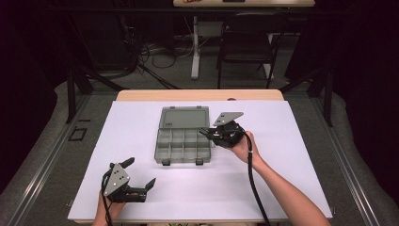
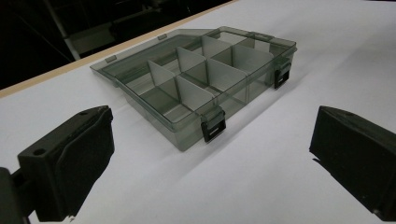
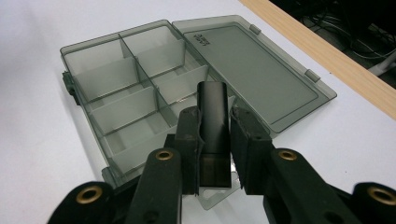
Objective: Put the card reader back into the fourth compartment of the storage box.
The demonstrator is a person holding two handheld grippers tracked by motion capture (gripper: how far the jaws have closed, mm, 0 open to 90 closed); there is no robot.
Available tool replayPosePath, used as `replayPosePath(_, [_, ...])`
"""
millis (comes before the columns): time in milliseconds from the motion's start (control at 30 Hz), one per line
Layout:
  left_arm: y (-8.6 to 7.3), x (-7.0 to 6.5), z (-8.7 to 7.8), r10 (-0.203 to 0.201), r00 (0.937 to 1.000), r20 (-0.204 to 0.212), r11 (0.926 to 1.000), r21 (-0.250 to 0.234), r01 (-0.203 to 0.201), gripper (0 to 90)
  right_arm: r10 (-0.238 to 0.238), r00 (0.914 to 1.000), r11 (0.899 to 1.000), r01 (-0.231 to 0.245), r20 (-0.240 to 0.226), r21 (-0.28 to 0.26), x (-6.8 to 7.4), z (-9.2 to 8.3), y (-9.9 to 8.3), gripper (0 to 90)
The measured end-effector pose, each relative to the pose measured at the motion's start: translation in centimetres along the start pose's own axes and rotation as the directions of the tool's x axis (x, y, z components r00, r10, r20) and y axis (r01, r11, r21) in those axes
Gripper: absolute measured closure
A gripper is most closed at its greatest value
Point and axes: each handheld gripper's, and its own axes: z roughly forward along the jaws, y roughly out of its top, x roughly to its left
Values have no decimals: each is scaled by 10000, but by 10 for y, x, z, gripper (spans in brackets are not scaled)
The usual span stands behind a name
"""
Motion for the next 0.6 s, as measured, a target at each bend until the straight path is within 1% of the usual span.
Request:
replayPosePath(333, [0, 0, 0, -4, 10000, 0, 10000, -3, 4, 1, 278, 9995, 9995, -280, 118, 172, -2, 7, 1, 733])
replayPosePath(600, [0, 0, 0, -1, 10000, -4, 10000, -3, 1, 1, 354, 9991, 9990, -361, 232, 271, -3, 11, 2, 733])
